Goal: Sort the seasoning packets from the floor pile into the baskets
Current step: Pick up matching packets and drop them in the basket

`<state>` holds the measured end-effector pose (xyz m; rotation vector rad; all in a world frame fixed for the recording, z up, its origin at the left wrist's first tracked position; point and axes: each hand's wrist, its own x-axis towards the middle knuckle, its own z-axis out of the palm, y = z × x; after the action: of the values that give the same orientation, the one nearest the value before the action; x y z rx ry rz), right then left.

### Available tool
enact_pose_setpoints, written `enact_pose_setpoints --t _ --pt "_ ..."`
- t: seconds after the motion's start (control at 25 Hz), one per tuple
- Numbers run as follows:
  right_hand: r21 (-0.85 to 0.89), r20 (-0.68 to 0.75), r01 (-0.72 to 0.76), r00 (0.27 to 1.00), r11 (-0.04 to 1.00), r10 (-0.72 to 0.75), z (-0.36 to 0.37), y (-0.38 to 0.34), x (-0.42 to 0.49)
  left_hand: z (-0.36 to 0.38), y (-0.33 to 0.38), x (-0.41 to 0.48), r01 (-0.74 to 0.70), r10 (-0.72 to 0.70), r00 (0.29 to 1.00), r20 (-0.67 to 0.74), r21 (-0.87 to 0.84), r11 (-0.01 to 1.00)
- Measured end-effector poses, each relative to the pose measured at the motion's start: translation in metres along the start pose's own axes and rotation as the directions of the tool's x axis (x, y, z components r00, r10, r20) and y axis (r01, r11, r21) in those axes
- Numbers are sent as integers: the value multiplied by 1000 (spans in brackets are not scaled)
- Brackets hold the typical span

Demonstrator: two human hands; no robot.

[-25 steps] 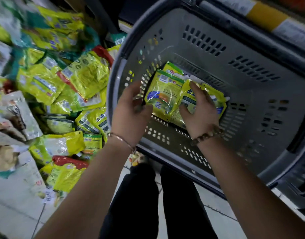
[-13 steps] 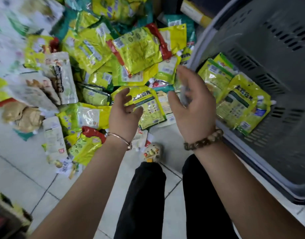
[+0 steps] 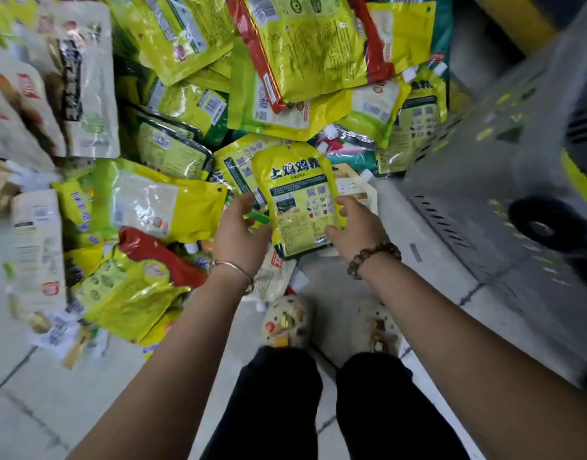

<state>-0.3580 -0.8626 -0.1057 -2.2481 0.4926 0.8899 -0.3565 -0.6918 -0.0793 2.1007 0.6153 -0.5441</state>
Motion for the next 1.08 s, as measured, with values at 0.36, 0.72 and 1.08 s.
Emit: enact_pose_setpoints --t 0.36,0.72,1.08 --pt "80 -62 -225 971 971 230 55 27 115 49 -62 85 -119 118 992 -39 -28 992" --pt "634 32 53 995 771 -95 45 53 117 49 -87 91 -139 116 990 -86 -345 928" --pt "881 49 14 992 473 -120 22 40 111 64 -44 96 308 -57 898 437 -531 790"
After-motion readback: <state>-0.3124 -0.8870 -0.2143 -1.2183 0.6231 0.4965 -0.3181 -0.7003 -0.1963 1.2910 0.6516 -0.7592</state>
